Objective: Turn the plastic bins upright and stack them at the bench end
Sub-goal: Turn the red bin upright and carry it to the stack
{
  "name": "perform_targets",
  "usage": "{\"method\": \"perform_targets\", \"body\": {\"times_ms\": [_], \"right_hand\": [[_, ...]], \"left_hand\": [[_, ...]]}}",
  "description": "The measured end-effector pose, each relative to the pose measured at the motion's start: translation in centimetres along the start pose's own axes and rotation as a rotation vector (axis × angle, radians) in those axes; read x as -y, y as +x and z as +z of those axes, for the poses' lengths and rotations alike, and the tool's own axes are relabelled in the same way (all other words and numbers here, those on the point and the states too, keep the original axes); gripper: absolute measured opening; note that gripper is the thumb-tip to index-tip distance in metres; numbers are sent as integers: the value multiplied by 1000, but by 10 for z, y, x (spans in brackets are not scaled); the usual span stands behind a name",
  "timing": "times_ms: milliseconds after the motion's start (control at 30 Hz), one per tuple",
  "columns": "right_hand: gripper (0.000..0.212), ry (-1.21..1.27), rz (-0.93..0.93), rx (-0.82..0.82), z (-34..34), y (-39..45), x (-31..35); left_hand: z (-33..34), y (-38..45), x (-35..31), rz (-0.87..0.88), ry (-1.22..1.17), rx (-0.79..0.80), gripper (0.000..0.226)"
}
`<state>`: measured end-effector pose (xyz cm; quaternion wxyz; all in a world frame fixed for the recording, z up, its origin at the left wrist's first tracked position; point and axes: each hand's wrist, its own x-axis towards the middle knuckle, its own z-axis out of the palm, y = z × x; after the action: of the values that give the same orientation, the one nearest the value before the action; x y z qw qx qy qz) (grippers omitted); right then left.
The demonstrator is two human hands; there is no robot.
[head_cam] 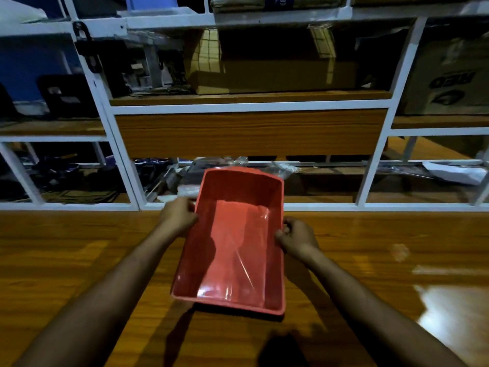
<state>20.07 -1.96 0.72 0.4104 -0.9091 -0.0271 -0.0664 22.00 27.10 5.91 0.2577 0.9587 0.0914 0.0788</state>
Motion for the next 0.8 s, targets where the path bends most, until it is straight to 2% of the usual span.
{"method": "perform_targets", "body": {"times_ms": [133,200,267,400,467,533,567,667,733,800], "right_hand": [[14,-97,9,25,-13,0,-9],[31,-166,22,31,-14,2,-17],[39,-187,51,49,-12,5,-25],[33,-237,76,99,-12,9,-30],[29,-272,46,186,-15,11,-26],[15,-335,-1,271,-15,14,-21],[13,-361,-29,292,-15,16,-19],[20,-405,-109,332,-9,21,-17],[18,-434,-163,353,-6,20,-11],[19,-454,-202,372,-2,19,-7]], "left_hand": [[38,-25,12,-155,-346,140,12],[52,-33,16,-203,-417,175,10],[57,-41,14,-230,-445,184,8],[63,-45,10,-251,-393,202,18],[62,-41,6,-161,-143,111,39],[63,-39,-3,-18,74,15,63],[63,-41,-11,73,166,-26,65],[70,-48,-40,407,345,-125,54],[79,-50,-55,563,331,-46,52],[91,-52,-67,613,312,134,55]]}}
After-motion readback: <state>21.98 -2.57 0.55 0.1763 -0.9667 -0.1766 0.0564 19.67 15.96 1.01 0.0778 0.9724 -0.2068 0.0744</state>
